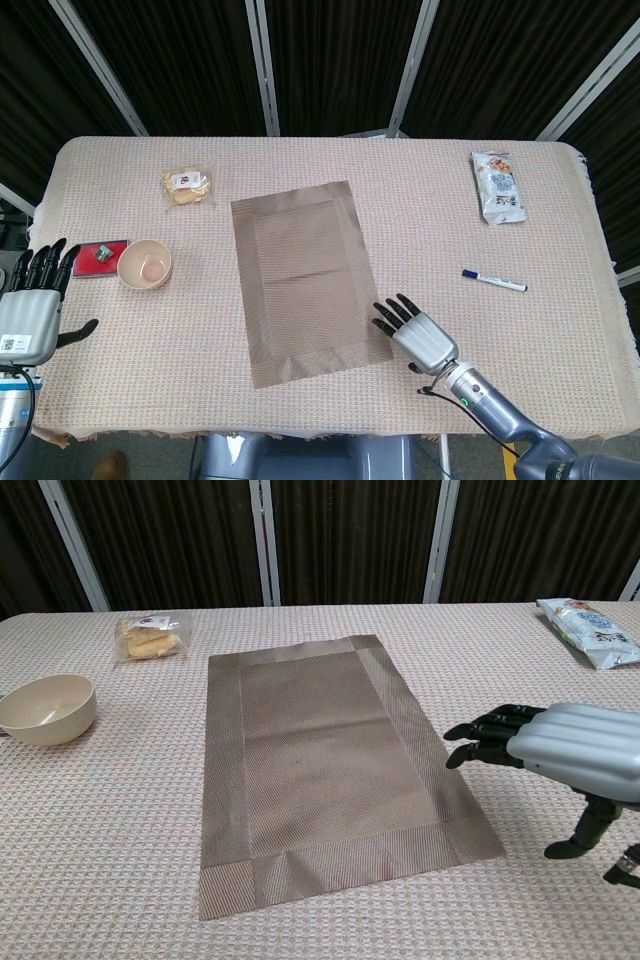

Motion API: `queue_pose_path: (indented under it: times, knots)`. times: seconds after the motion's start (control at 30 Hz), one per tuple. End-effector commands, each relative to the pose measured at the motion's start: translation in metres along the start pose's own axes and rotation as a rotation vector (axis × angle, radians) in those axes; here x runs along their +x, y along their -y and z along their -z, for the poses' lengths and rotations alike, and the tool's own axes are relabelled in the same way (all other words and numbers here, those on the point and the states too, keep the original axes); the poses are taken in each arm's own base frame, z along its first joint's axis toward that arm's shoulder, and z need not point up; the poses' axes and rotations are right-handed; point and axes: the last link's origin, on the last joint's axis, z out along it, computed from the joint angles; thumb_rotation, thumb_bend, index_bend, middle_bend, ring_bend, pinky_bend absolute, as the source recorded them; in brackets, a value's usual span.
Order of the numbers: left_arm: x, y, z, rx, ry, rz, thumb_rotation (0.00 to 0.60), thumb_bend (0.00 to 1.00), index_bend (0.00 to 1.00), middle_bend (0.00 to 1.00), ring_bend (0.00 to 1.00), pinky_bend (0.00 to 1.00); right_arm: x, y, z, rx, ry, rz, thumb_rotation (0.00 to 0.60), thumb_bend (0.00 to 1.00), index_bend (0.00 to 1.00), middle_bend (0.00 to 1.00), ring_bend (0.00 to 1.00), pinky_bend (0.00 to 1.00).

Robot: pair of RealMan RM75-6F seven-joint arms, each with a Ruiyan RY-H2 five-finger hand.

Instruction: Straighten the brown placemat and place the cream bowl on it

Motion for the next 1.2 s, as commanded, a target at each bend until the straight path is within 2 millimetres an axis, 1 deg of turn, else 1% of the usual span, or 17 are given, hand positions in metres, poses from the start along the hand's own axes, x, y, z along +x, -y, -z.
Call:
queue_pose_path:
  times: [0.03,0.2,0.23,0.3,0.37,0.93,1.2]
  knots:
    - [0.001,0.002,0.002,0.004,-0.003,0.004,0.600,0.00,0.00,0.00,0.00,0.00,0.002,0.002,-0.004,0.000,-0.007,-0.003,0.600,0.00,0.13,0.00,0.00,0.00]
    - [0.006,0.013,0.012,0.024,-0.025,0.009,0.600,0.00,0.00,0.00,0.00,0.00,0.003,0.012,-0.011,0.010,-0.014,-0.013,0.600,0.00,0.13,0.00,0.00,0.00]
    - [0.007,0.014,0.013,0.026,-0.028,0.010,0.600,0.00,0.00,0.00,0.00,0.00,0.002,0.014,-0.012,0.012,-0.013,-0.012,0.600,0.00,0.11,0.00,0.00,0.00]
    - [0.008,0.016,0.014,0.028,-0.034,0.013,0.600,0.00,0.00,0.00,0.00,0.00,0.000,0.018,-0.013,0.015,-0.012,-0.012,0.600,0.00,0.04,0.00,0.00,0.00]
    - [0.009,0.017,0.014,0.026,-0.037,0.018,0.600,0.00,0.00,0.00,0.00,0.00,-0.002,0.021,-0.014,0.016,-0.011,-0.008,0.600,0.00,0.01,0.00,0.00,0.00]
    - [0.009,0.020,0.012,0.027,-0.029,0.034,0.600,0.00,0.00,0.00,0.00,0.00,-0.009,0.032,-0.027,0.017,-0.018,0.027,0.600,0.00,0.03,0.00,0.00,0.00]
    - [0.009,0.022,0.011,0.033,-0.027,0.042,0.600,0.00,0.00,0.00,0.00,0.00,-0.012,0.031,-0.034,0.004,-0.013,0.028,0.600,0.00,0.03,0.00,0.00,0.00]
